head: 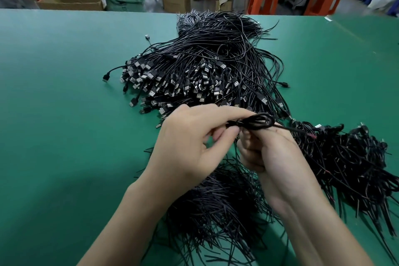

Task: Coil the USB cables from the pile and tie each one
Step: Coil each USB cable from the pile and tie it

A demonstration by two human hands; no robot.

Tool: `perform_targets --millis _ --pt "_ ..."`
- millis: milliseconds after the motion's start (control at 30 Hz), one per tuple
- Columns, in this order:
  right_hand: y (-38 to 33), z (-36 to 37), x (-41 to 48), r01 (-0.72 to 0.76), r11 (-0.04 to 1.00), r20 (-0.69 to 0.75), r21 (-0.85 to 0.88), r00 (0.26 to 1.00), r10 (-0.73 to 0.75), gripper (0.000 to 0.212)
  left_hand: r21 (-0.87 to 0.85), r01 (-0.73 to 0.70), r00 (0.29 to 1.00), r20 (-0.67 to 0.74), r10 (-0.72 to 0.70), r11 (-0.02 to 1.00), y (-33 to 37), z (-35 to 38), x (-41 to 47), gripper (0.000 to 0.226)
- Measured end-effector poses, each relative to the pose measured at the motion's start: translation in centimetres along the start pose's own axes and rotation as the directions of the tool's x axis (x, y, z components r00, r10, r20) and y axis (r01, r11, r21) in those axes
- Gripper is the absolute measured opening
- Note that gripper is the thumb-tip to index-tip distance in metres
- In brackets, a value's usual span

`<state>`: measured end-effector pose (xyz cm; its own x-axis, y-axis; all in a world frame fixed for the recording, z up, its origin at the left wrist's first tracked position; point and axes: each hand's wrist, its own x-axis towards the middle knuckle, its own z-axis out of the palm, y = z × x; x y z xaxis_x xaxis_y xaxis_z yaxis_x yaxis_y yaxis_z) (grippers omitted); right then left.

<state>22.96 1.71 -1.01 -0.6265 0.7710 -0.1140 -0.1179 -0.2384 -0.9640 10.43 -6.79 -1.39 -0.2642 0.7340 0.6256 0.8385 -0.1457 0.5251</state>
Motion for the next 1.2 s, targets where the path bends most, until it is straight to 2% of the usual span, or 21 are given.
perform_targets --millis 67,133,200,267,300,433,533,667,833,900,1000,1067,1200 --pt "-0.2 -0.1 -0.1 0.065 0.993 0.014 -0.094 0.998 -0.064 0.046 -0.242 0.125 0.992 0.058 -0.114 0.962 0.2 -0.2 -0.1 0.025" --pt "-0.2 -0.1 -0.2 0.143 0.963 0.003 -0.229 0.989 -0.147 0.044 -0.397 0.220 0.975 0.078 -0.206 0.891 0.3 -0.3 -0.1 0.026" --pt "-0.2 0.0 -0.3 0.220 0.908 -0.014 -0.357 0.970 -0.241 0.045 -0.455 0.270 0.961 0.074 -0.267 0.849 0.3 -0.2 0.1 0.023" --pt "-0.3 0.1 -0.3 0.276 0.874 -0.014 -0.399 0.952 -0.306 0.043 -0.511 0.298 0.951 0.089 -0.295 0.806 0.3 -0.3 0.1 0.005" --pt "-0.3 0.1 -0.3 0.286 0.874 -0.015 -0.393 0.948 -0.318 0.043 -0.525 0.309 0.946 0.083 -0.314 0.793 0.5 -0.2 0.2 0.011" --pt "-0.1 0.1 -0.2 0.244 0.937 -0.034 -0.249 0.965 -0.260 0.040 -0.515 0.292 0.943 0.016 -0.331 0.806 0.8 0.5 0.0 0.047" --pt "-0.1 0.0 0.0 0.228 0.937 -0.009 -0.264 0.971 -0.239 0.037 -0.407 0.194 0.972 -0.041 -0.230 0.893 1.0 0.7 -0.1 0.044" --pt "-0.6 -0.5 0.2 0.178 0.933 0.047 -0.313 0.984 -0.172 0.034 -0.326 0.077 0.993 -0.062 -0.102 0.942 0.6 0.4 0.0 0.031" --pt "-0.3 -0.5 0.5 0.058 0.968 0.023 -0.246 0.998 -0.054 0.038 -0.175 -0.033 0.997 -0.081 0.019 0.984 0.3 0.4 0.0 0.039" --pt "-0.2 -0.5 0.6 0.067 0.972 0.029 -0.225 0.998 -0.062 0.042 -0.110 -0.039 0.994 -0.104 0.027 0.993 0.3 0.5 0.1 0.043" --pt "-0.2 -0.5 0.6 0.121 0.962 0.043 -0.246 0.993 -0.114 0.036 -0.238 0.020 0.999 -0.032 -0.029 0.971 0.5 0.6 0.0 0.044" --pt "0.0 -0.6 0.6 0.137 0.946 0.013 -0.294 0.990 -0.139 0.032 -0.329 0.103 0.994 0.014 -0.105 0.939 0.7 0.5 -0.1 0.032" --pt "0.2 -0.7 0.7 0.190 0.870 -0.037 -0.456 0.972 -0.231 0.050 -0.498 0.308 0.947 0.085 -0.308 0.811 0.8 0.7 -0.1 0.015"
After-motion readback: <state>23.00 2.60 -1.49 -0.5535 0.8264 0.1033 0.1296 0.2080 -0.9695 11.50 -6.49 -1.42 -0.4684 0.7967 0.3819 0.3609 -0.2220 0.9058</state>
